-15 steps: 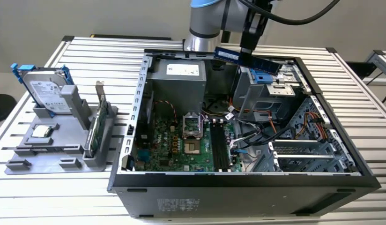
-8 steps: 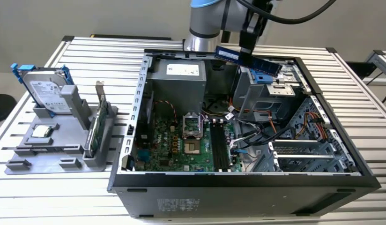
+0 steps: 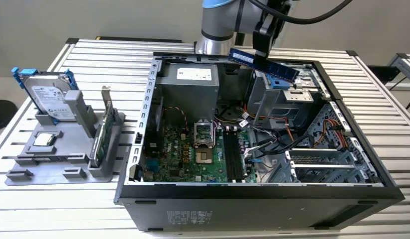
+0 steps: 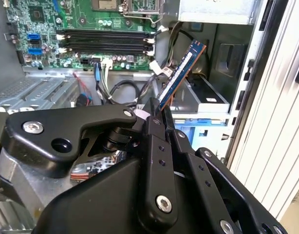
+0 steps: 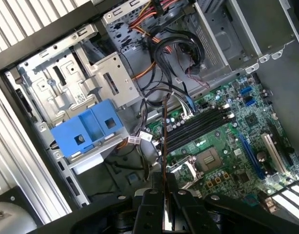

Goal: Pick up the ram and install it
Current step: 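Insert the ram into the slot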

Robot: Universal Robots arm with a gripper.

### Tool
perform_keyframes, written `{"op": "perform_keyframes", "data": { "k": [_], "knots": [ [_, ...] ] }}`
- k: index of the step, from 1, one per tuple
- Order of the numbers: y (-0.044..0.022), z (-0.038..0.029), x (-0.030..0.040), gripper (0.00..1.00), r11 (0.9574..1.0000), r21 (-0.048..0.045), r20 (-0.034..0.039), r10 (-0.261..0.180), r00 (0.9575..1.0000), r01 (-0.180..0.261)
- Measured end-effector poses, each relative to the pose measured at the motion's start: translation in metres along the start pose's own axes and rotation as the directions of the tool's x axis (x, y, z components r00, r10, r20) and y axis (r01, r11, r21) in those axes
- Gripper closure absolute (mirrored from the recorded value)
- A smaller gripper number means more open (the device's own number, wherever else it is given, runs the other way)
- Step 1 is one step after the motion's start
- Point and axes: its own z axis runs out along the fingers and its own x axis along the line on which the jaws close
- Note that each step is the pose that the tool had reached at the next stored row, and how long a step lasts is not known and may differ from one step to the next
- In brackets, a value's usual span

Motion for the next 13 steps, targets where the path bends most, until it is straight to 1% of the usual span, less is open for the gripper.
{"op": "perform_keyframes", "data": {
  "k": [6,13],
  "knots": [
    [0.0,0.0,0.0,1.0,0.9989,-0.0005,-0.0004,0.046,0.9989,-0.046],
    [0.0,0.0,0.0,1.0,0.9949,-0.001,-0.0008,0.101,0.9949,-0.101]
  ]
}}
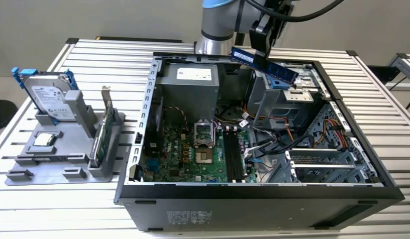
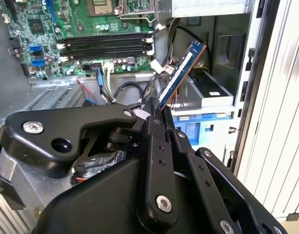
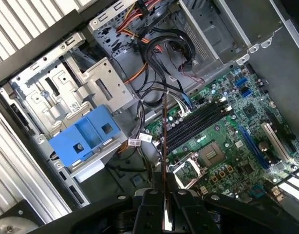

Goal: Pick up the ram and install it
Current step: 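Insert the ram into the slot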

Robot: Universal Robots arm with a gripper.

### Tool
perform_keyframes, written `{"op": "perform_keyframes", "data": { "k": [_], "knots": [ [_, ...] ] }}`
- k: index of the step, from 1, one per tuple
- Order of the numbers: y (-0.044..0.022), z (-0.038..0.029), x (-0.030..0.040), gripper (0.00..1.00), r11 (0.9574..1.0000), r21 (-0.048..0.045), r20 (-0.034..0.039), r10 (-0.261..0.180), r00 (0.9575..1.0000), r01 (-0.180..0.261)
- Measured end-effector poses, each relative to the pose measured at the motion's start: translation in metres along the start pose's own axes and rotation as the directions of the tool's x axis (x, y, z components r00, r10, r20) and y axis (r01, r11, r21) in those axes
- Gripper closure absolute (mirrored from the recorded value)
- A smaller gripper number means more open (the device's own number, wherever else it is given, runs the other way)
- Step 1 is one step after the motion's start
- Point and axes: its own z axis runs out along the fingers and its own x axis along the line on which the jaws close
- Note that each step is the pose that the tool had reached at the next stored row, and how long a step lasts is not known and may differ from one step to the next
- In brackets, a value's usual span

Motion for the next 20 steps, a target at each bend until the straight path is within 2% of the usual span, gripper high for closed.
{"op": "perform_keyframes", "data": {
  "k": [10,15,20],
  "knots": [
    [0.0,0.0,0.0,1.0,0.997,-0.0008,-0.0006,0.078,0.997,-0.078],
    [0.0,0.0,0.0,1.0,0.9925,-0.0012,-0.0009,0.122,0.9925,-0.122],
    [0.0,0.0,0.0,1.0,0.9854,-0.0016,-0.0013,0.17,0.9854,-0.17]
  ]
}}
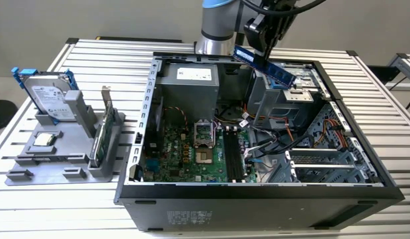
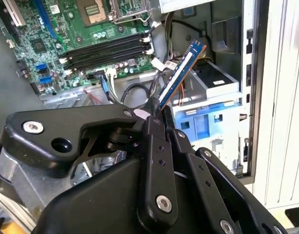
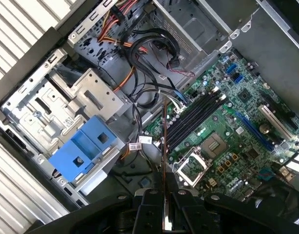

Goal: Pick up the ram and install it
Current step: 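Insert the ram into the slot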

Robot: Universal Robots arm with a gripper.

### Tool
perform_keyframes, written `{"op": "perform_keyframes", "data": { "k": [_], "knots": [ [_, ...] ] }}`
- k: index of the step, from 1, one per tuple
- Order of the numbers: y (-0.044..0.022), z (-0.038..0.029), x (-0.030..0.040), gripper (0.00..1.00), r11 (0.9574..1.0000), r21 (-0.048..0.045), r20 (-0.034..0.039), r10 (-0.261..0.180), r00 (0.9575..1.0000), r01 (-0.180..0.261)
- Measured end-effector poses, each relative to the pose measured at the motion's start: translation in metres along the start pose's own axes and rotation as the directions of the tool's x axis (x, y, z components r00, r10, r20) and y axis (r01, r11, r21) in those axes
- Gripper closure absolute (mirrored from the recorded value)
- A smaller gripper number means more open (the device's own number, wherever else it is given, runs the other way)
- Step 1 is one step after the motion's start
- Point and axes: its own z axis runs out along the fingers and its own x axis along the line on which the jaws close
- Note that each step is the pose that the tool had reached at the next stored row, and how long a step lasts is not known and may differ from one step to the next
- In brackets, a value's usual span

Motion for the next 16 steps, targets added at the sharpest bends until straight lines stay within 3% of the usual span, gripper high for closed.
{"op": "perform_keyframes", "data": {
  "k": [8,13,16],
  "knots": [
    [0.0,0.0,0.0,1.0,0.9953,-0.0009,-0.0008,0.097,0.9953,-0.097],
    [0.0,0.0,0.0,1.0,0.9889,-0.0015,-0.0012,0.149,0.9889,-0.149],
    [0.0,0.0001,0.0,1.0,0.9828,-0.0017,-0.0017,0.185,0.9828,-0.185]
  ]
}}
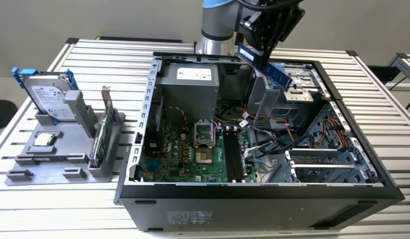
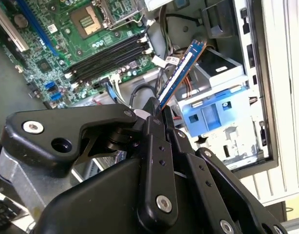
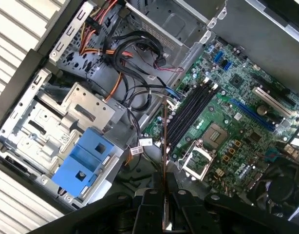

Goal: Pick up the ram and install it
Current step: 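Insert the ram into the slot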

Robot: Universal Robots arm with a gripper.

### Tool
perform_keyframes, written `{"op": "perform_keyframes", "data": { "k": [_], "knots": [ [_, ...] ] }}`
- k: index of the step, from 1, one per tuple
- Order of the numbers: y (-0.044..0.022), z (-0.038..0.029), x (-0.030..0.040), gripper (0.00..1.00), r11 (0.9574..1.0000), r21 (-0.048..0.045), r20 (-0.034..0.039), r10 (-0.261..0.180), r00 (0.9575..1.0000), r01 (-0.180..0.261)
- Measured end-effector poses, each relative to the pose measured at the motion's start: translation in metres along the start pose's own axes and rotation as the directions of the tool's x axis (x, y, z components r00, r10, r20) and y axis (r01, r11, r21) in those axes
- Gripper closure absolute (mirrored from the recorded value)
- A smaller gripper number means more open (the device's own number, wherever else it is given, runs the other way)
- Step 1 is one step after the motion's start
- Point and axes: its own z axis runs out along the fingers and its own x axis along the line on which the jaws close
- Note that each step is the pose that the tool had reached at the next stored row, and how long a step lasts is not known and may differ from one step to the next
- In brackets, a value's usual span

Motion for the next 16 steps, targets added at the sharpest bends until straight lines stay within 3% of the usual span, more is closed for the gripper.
{"op": "perform_keyframes", "data": {
  "k": [9,11,16],
  "knots": [
    [0.0,-0.0001,0.0,1.0,0.9954,-0.0011,-0.0006,0.096,0.9954,-0.096],
    [0.0,-0.0001,0.0,1.0,0.9905,-0.0015,-0.0009,0.137,0.9905,-0.137],
    [0.0,-0.0001,0.0,1.0,0.982,-0.0019,-0.0015,0.189,0.982,-0.189]
  ]
}}
